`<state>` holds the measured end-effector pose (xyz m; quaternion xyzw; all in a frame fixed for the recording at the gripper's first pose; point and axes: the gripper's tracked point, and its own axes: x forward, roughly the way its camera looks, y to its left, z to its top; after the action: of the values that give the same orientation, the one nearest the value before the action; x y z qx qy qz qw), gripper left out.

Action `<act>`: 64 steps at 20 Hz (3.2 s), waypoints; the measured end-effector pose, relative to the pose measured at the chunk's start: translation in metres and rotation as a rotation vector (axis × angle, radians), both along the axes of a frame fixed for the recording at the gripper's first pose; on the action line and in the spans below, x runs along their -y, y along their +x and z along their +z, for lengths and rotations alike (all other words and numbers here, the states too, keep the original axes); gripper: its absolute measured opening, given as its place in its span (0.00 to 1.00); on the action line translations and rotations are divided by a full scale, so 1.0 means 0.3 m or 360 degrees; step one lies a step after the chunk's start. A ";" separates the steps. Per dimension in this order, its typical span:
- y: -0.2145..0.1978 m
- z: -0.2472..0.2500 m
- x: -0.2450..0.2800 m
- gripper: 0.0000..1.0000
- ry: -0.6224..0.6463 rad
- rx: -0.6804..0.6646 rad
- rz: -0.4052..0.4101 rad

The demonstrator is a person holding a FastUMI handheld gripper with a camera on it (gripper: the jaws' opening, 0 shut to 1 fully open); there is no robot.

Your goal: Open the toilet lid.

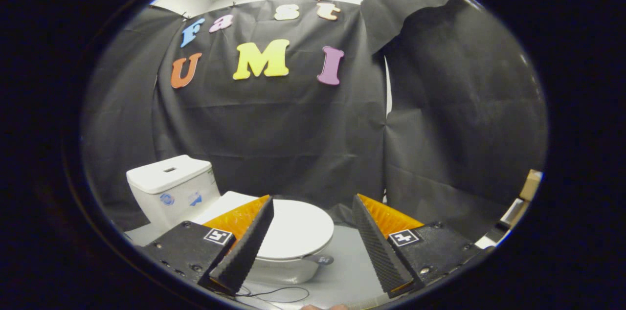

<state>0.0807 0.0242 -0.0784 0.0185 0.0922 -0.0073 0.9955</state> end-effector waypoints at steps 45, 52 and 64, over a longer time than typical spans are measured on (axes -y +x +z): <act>0.276 -0.832 0.068 0.81 0.1686 -0.1150 -0.0034; 0.278 -0.794 0.084 0.59 0.1809 -0.1045 0.0014; 0.291 -0.767 0.098 0.14 0.1717 -0.1074 -0.0100</act>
<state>0.1680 -0.0051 -0.3085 0.5166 0.3908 0.0054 0.7618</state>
